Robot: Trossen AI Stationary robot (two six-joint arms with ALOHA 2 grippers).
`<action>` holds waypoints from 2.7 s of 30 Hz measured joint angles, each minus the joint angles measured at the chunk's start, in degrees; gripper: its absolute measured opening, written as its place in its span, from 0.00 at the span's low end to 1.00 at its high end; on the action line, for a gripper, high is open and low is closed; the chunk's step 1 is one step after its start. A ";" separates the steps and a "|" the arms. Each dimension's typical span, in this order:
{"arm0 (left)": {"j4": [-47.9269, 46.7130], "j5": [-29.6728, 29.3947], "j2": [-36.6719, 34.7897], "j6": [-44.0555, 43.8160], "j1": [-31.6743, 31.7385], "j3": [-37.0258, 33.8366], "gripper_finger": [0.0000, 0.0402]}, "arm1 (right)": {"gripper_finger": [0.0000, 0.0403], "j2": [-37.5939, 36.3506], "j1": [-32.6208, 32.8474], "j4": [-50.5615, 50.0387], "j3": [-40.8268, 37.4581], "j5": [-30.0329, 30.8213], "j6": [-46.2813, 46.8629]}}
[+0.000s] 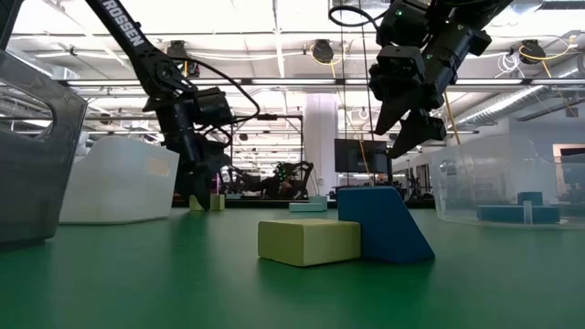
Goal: Sort & place blocks by color
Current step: Put the top green block into the black bin, then put the bottom light blue block into the gray bin
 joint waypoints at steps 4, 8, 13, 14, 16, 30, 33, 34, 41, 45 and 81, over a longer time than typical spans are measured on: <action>-0.10 1.77 -5.63 -5.45 -0.24 -0.16 0.33 | 0.70 0.00 -0.02 0.03 0.00 0.10 -0.24; 0.54 0.80 -12.74 -9.48 -1.58 -0.11 0.33 | 0.70 0.00 -0.27 0.99 0.00 0.29 -0.45; 1.58 0.82 -21.97 -16.01 -6.99 -0.06 0.33 | 0.70 0.00 -0.42 6.03 0.00 2.23 -4.25; 1.59 0.60 -23.45 -17.64 -8.50 -0.06 0.33 | 0.70 0.00 -0.39 7.44 0.00 3.31 -5.17; 1.84 0.70 -26.50 -21.50 -12.73 -0.06 0.33 | 0.70 0.00 -0.39 10.52 0.00 5.65 -7.46; 7.53 -1.00 -31.94 -53.06 -50.47 -0.04 0.33 | 0.70 0.00 -0.39 30.16 0.04 15.47 -24.10; 7.14 -1.11 -31.88 -61.68 -56.94 -0.04 0.33 | 0.70 0.00 -0.39 30.99 0.04 15.47 -25.19; 7.19 -1.15 -31.88 -64.33 -58.91 -0.04 0.33 | 0.70 0.00 -0.39 30.96 0.04 15.46 -25.90; 5.93 0.91 -31.88 -81.34 -70.73 0.02 0.33 | 0.70 0.00 -0.42 30.71 0.04 15.47 -27.41; 1.35 3.75 -31.88 -91.49 -75.87 0.02 0.33 | 0.70 0.00 -0.42 30.69 0.04 15.47 -27.41; -6.78 17.55 -22.13 -103.48 -79.41 0.07 0.67 | 0.70 18.28 -5.04 41.68 0.02 16.22 -28.61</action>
